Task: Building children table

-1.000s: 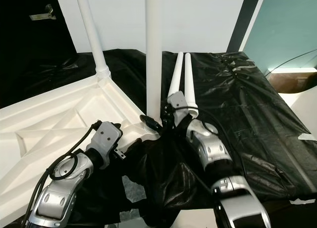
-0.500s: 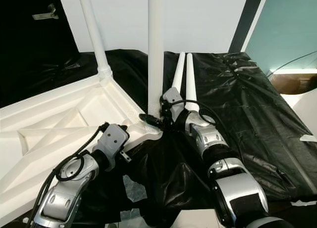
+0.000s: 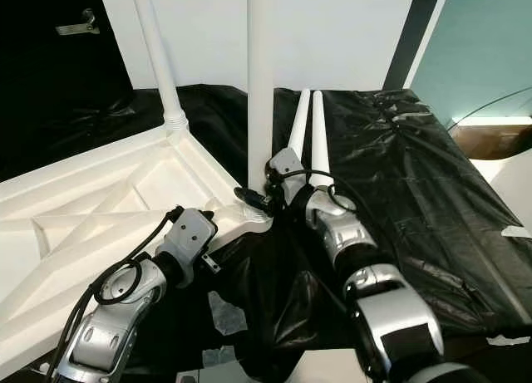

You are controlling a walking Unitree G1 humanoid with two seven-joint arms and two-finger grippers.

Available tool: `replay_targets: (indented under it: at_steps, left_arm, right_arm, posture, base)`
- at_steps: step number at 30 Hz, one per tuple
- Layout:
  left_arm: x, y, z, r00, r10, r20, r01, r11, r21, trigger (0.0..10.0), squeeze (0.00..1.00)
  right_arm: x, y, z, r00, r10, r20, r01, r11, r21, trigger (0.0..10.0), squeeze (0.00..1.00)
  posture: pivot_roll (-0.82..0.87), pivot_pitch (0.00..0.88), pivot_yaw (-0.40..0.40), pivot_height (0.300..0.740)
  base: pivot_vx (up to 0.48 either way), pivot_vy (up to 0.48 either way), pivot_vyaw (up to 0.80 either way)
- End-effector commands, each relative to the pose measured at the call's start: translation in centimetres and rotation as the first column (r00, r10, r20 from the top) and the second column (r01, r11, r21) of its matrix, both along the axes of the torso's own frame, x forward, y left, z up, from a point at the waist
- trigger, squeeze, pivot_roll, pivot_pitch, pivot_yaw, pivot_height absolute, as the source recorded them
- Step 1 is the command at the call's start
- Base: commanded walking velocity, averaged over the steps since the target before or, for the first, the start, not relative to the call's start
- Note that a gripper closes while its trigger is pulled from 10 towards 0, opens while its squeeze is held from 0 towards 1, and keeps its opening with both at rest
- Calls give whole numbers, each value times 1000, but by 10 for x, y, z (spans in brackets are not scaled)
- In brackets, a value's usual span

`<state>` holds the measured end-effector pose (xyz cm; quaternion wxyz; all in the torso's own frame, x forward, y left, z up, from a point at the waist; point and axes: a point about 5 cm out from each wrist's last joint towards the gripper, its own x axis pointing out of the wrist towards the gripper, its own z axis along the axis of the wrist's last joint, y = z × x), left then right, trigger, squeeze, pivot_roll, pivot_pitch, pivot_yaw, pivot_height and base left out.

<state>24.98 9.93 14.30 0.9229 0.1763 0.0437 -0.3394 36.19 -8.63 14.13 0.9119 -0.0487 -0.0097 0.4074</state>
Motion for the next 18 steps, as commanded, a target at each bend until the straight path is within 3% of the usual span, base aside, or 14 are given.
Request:
replay_targets:
  at_steps: [1,7,10,18]
  left_arm:
    - [1,1,-2,999,43,10,-43,999,9,10000,0]
    - [0,1,-3,999,38,4,-38,999,9,10000,0]
    - [-1,1,-4,999,32,-2,-32,999,9,10000,0]
    - [-2,1,-4,999,35,-2,-35,999,7,10000,0]
  right_arm:
    - [-5,-2,-19,995,-66,-76,65,998,-20,10000,0]
    - [-6,1,-22,983,-154,-103,155,988,5,10000,0]
    - [-9,6,-25,956,-267,-121,272,962,25,10000,0]
    - [-16,18,-26,919,-372,-131,382,922,61,10000,0]
  posture:
    - [112,5,-32,740]
    - [110,8,-32,740]
    - [108,9,-31,740]
    - [111,5,-31,740]
  base:
    - [0,0,0]
    - [0,0,0]
    - [0,0,0]
    - [0,0,0]
